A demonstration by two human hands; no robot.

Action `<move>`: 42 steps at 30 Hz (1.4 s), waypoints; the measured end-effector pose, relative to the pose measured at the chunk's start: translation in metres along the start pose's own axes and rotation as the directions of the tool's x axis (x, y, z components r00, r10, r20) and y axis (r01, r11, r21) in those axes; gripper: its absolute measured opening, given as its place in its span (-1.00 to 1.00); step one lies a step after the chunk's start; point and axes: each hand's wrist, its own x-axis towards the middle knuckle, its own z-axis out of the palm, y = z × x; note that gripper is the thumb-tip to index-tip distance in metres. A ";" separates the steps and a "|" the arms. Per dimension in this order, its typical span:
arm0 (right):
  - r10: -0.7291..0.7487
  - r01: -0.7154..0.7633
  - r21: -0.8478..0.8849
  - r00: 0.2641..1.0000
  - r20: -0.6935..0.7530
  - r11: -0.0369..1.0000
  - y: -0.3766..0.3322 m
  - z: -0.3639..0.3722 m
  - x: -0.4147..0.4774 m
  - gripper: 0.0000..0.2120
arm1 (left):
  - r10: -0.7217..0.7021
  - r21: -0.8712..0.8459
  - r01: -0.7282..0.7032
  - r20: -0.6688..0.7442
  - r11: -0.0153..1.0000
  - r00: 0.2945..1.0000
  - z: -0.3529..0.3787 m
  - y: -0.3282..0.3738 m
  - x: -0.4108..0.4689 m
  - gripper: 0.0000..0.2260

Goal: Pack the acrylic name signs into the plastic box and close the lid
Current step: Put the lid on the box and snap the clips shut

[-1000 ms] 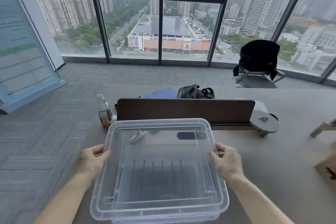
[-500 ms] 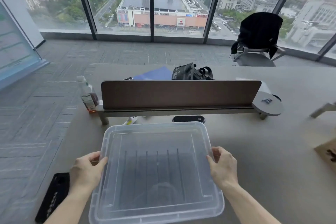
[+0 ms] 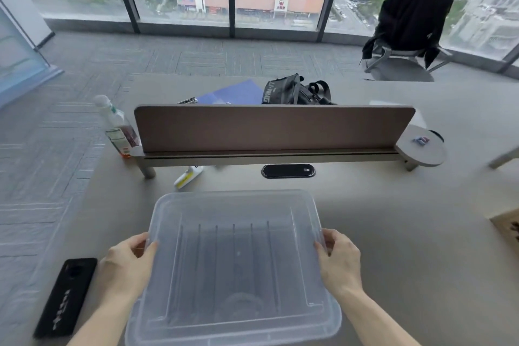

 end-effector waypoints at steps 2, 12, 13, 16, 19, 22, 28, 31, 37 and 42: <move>0.001 -0.001 0.002 1.000 0.004 1.000 0.002 0.001 0.000 -0.80 | 0.004 0.018 -0.004 -0.008 1.000 1.000 0.001 0.000 0.000 -0.76; -0.030 0.031 -0.006 0.999 0.025 1.000 0.006 0.001 -0.004 -0.74 | 0.019 -0.040 -0.019 -0.003 0.999 1.000 0.001 0.000 -0.009 -0.72; -0.036 0.036 0.000 0.999 0.024 0.999 0.007 0.001 -0.006 -0.73 | 0.018 -0.046 -0.018 -0.003 0.999 1.000 0.001 -0.002 -0.010 -0.71; -0.041 0.041 -0.003 0.999 0.027 0.999 0.009 0.002 -0.006 -0.73 | 0.020 -0.053 -0.021 -0.005 0.998 1.000 0.001 -0.005 -0.012 -0.72; -0.047 0.048 -0.007 0.998 0.032 0.999 0.011 0.004 -0.008 -0.71 | 0.029 -0.062 -0.030 -0.012 0.998 0.999 0.002 -0.005 -0.016 -0.75; -0.057 0.057 0.009 0.998 0.023 0.998 0.012 0.004 -0.010 -0.70 | 0.043 -0.065 -0.044 -0.027 0.997 0.999 0.004 -0.006 -0.017 -0.76; -0.061 0.060 0.015 0.998 0.021 0.998 0.014 0.006 -0.010 -0.68 | 0.047 -0.066 -0.048 -0.022 0.997 0.999 0.006 -0.007 -0.019 -0.74; -0.064 0.064 0.016 0.998 0.022 0.998 0.015 0.007 -0.010 -0.66 | 0.046 -0.069 -0.047 -0.017 0.996 0.999 0.006 -0.007 -0.019 -0.73; -0.070 0.070 -0.006 0.996 0.049 0.998 0.017 0.007 -0.012 -0.62 | 0.043 -0.084 -0.045 -0.019 0.995 0.999 0.008 -0.007 -0.019 -0.72; -0.079 0.081 -0.031 0.995 0.065 0.996 0.015 0.004 -0.010 -0.63 | -0.004 -0.101 0.006 0.013 0.995 1.000 0.004 -0.008 -0.021 -0.68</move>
